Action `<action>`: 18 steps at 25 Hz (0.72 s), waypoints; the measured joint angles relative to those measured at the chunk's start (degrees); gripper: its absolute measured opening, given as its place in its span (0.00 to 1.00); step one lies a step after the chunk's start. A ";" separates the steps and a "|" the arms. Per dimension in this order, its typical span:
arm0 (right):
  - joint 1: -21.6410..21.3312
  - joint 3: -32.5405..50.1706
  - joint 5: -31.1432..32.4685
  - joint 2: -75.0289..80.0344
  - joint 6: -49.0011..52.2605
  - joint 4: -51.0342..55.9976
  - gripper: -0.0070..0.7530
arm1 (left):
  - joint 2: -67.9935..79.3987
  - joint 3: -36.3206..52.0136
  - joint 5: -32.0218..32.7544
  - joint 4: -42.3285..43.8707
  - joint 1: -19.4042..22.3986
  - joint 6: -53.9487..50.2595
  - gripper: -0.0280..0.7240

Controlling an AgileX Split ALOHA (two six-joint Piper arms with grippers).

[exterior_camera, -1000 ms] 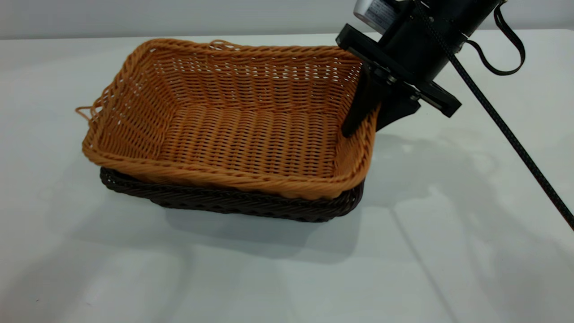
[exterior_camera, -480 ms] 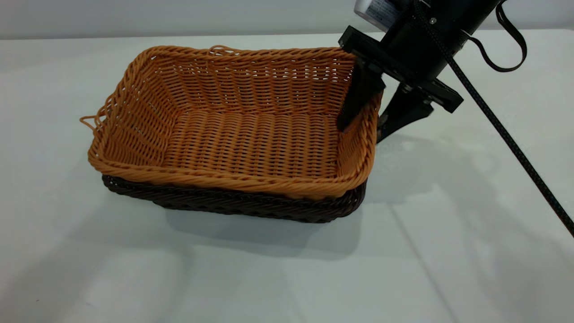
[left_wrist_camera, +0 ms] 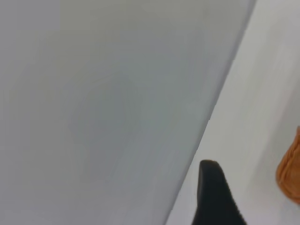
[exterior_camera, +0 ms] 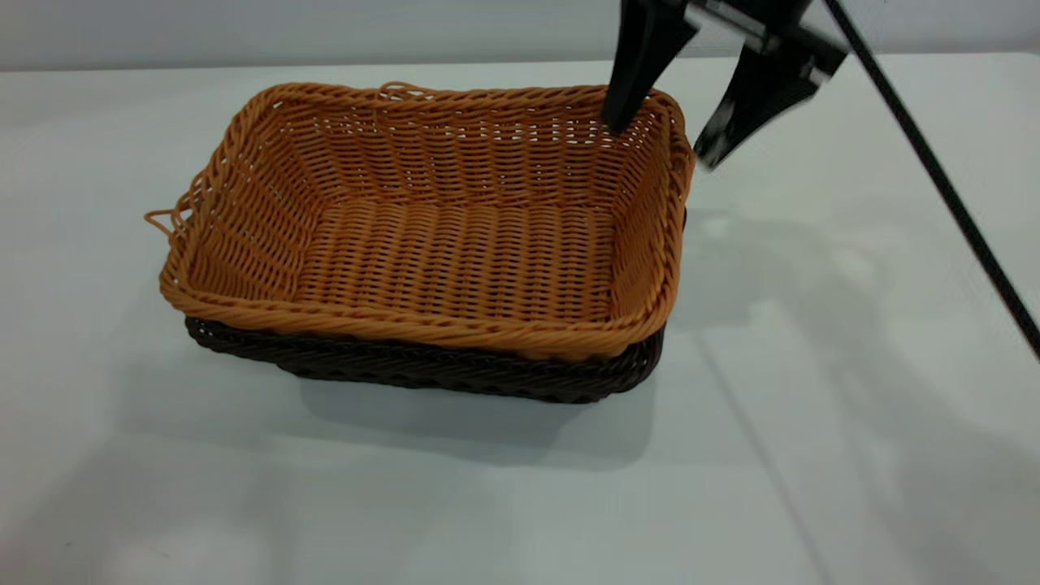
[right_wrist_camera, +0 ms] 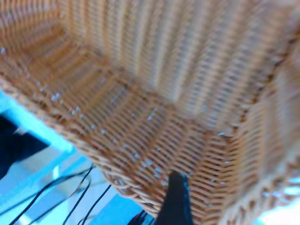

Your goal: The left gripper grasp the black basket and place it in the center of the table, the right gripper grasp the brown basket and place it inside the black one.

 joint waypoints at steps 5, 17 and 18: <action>0.00 -0.16 0.98 -9.82 3.56 -4.95 0.73 | -5.40 0.00 6.54 0.00 0.00 -8.28 0.55; 0.00 -0.24 3.66 -43.79 12.74 -16.54 0.73 | -9.95 0.86 26.55 5.54 0.00 -30.15 0.55; 0.00 0.15 3.73 -46.22 13.38 -16.79 0.73 | -10.23 1.58 26.55 6.37 0.00 -31.87 0.55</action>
